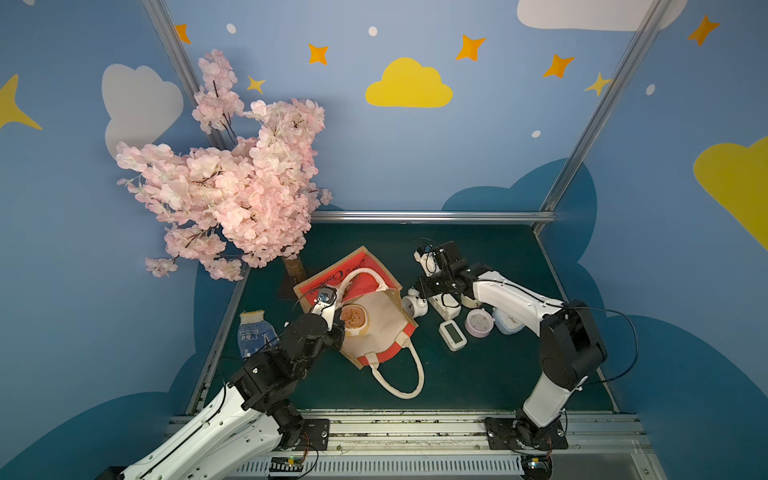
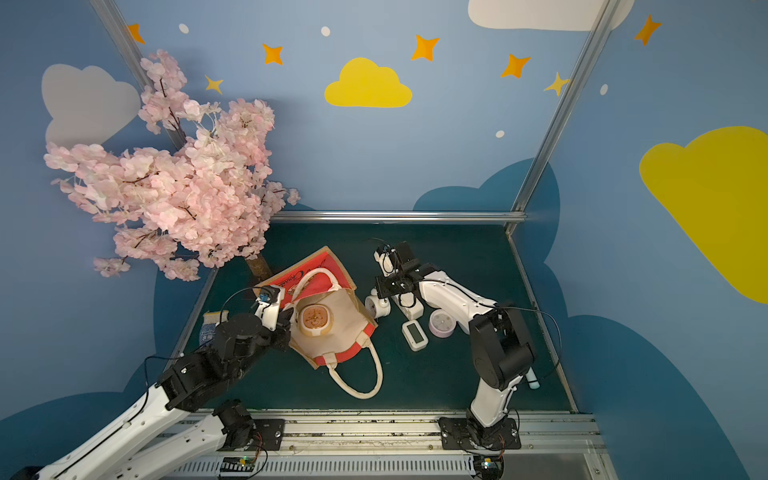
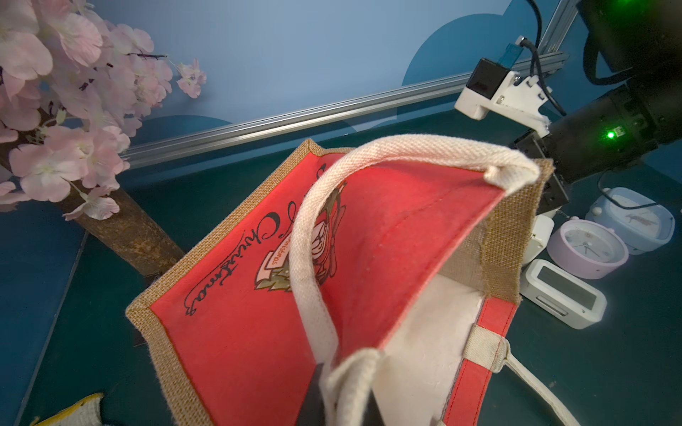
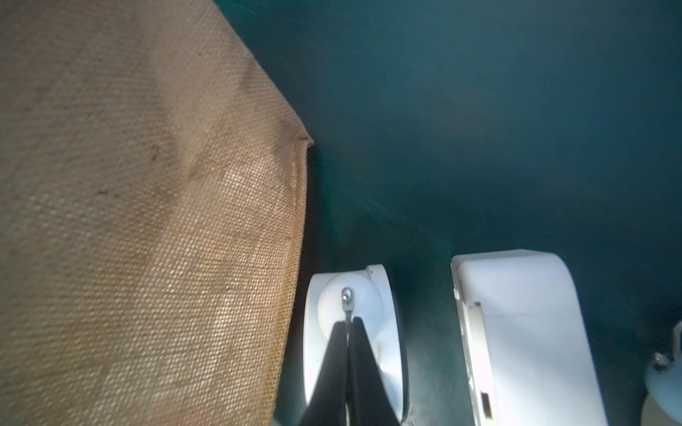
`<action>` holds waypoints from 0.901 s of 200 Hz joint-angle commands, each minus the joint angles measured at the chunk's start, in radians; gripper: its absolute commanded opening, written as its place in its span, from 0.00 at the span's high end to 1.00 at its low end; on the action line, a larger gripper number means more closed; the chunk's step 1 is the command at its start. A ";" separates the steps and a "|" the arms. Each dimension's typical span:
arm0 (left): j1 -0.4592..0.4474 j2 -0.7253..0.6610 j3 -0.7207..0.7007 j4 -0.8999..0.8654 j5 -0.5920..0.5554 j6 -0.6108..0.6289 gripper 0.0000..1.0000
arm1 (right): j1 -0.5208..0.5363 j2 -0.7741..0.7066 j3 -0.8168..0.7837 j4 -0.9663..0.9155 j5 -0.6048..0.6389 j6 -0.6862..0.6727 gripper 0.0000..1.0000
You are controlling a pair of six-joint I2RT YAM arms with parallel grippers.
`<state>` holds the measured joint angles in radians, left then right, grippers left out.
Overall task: Take the alarm clock out of the canvas bag
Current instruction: Place the alarm at the center of the board.
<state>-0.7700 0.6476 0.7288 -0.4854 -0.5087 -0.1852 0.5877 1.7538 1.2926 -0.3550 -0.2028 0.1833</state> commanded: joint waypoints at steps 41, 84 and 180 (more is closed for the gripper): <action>0.005 -0.011 0.003 0.020 0.023 0.020 0.89 | -0.007 -0.037 -0.021 -0.023 -0.029 -0.007 0.94; 0.006 0.007 0.002 0.036 0.049 0.023 0.89 | 0.007 -0.097 -0.061 -0.011 -0.035 0.004 0.80; 0.007 -0.019 -0.013 0.033 0.045 0.011 0.88 | 0.012 -0.373 -0.182 0.012 0.091 0.060 0.37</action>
<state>-0.7677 0.6537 0.7280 -0.4698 -0.4637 -0.1677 0.5945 1.5070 1.1484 -0.3504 -0.1829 0.2268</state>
